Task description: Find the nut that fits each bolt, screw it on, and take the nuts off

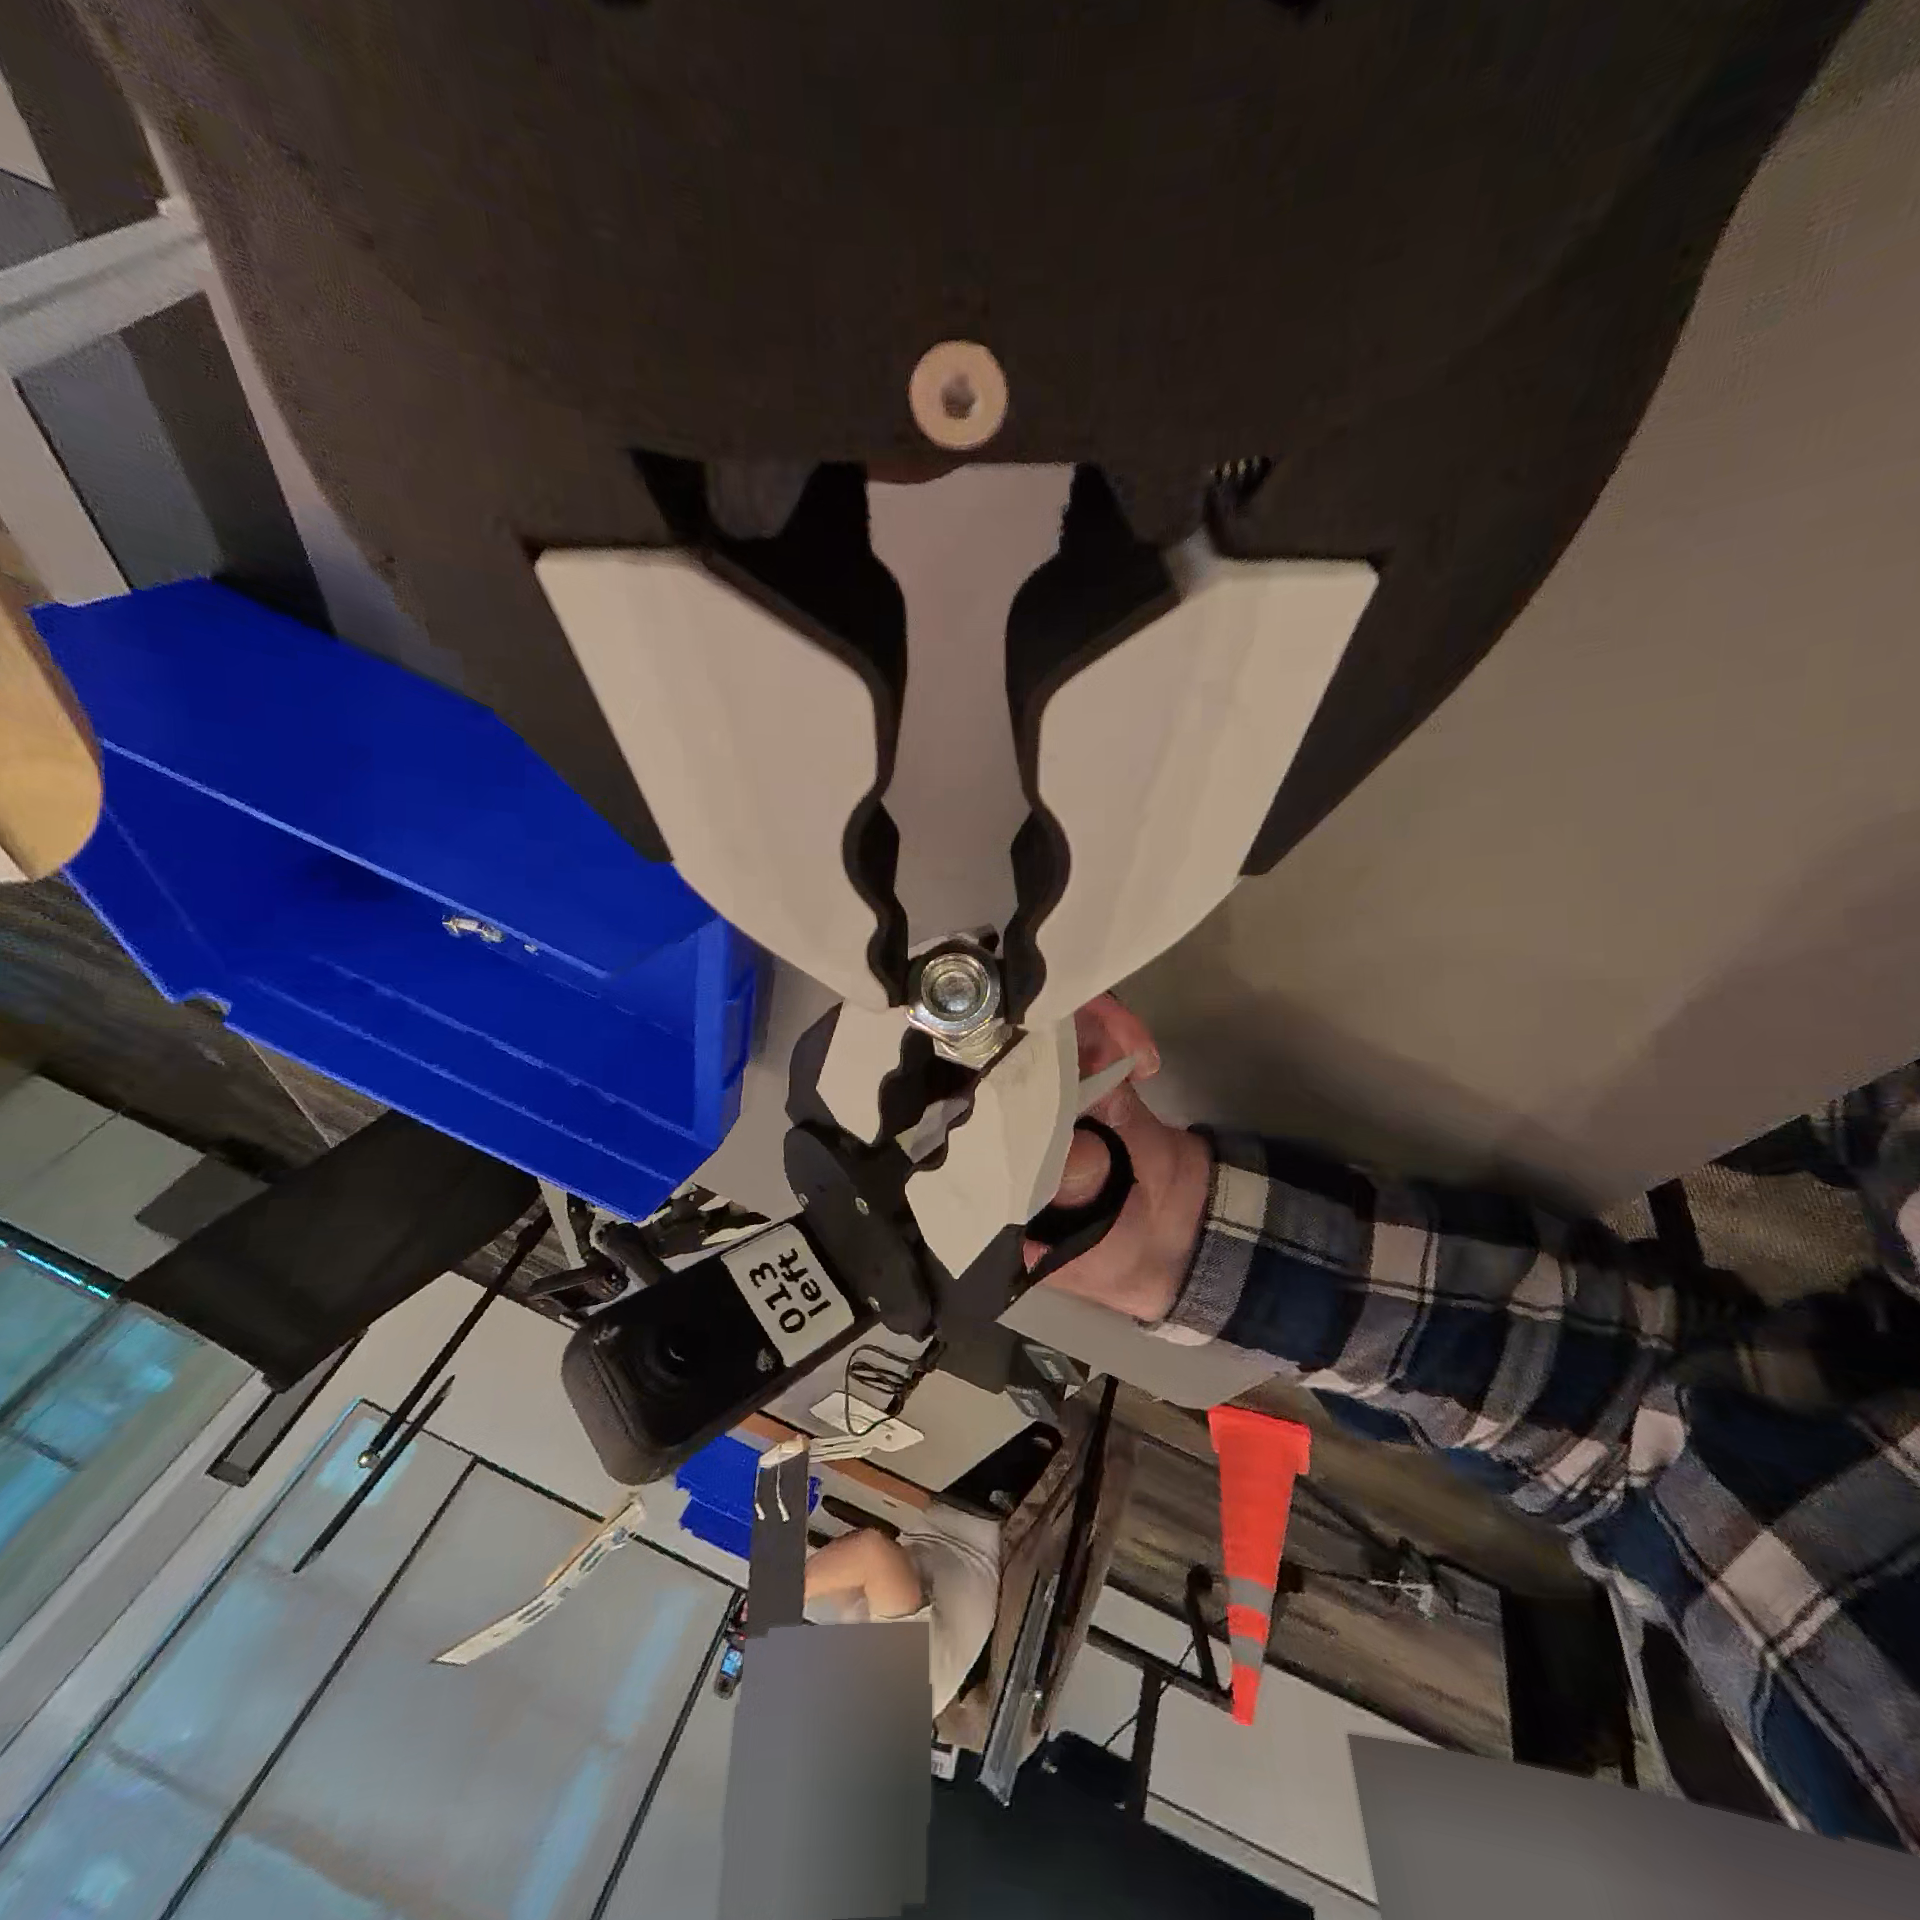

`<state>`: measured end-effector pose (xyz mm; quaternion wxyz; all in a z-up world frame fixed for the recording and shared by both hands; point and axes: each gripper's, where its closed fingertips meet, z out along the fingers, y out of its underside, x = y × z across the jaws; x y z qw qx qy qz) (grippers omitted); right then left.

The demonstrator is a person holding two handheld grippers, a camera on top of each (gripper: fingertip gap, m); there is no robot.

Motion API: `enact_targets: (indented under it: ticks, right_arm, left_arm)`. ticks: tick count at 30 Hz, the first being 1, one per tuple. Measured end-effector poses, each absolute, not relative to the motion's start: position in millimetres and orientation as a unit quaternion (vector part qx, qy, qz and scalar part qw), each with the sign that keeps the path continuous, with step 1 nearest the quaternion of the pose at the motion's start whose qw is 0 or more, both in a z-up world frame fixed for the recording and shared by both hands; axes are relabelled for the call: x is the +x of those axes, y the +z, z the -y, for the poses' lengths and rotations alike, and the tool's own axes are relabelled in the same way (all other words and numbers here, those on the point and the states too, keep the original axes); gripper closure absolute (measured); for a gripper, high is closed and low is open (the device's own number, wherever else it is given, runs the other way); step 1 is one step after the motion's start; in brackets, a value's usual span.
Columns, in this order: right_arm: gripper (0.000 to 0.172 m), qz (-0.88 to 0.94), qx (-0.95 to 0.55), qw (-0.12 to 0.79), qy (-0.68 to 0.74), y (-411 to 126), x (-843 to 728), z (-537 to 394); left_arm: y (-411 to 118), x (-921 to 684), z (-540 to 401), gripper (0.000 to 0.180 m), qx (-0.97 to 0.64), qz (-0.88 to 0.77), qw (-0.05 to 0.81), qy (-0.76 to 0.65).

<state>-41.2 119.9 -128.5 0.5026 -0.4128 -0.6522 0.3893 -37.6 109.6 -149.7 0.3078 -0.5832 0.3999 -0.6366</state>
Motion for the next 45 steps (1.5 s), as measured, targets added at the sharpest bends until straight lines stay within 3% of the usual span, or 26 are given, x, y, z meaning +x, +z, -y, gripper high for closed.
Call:
enact_targets:
  ticks: [7, 9, 16, 20, 25, 30, 32, 38, 45]
  right_arm:
    - [0.153, 0.605, -0.441, 0.495, 0.442, -129.7, -41.7, -129.8]
    - [0.153, 0.576, -0.458, 0.49, 0.467, -127.5, -40.9, -136.8]
    - [0.153, 0.437, -0.528, 0.444, 0.577, -127.3, -36.4, -167.3]
    - [0.154, 0.374, -0.566, 0.396, 0.619, -138.2, -36.4, -180.0]
    - [0.154, 0.344, -0.586, 0.357, 0.641, -148.9, -40.9, -181.0]
    - [0.154, 0.334, -0.593, 0.352, 0.643, -151.8, -42.4, -181.3]
    - [0.154, 0.334, -0.592, 0.35, 0.645, -151.6, -42.7, -180.5]
    - [0.154, 0.348, -0.588, 0.354, 0.639, -151.5, -42.9, -179.1]
    - [0.153, 0.475, -0.549, 0.409, 0.554, -146.4, -41.4, -165.7]
  left_arm:
    - [-153.1, -37.5, -123.3, 0.163, -0.599, -0.387, 0.345, -0.61]
    - [-156.1, -35.9, -128.8, 0.142, -0.611, -0.398, 0.376, -0.572]
    - [-175.9, -38.6, -165.9, 0.118, -0.657, -0.456, 0.525, -0.293]
    - [-169.4, -45.5, -180.0, 0.125, -0.632, -0.472, 0.602, -0.127]
    - [-173.1, -49.8, -187.2, 0.139, -0.62, -0.489, 0.613, -0.021]
    - [-176.4, -48.2, -186.3, 0.149, -0.617, -0.501, 0.606, -0.005]
    - [-176.5, -48.3, -185.3, 0.162, -0.614, -0.507, 0.605, -0.001]
    - [-178.6, -47.1, -183.1, 0.163, -0.627, -0.506, 0.591, -0.029]
    - [-174.9, -37.3, -158.4, 0.163, -0.671, -0.453, 0.487, -0.328]
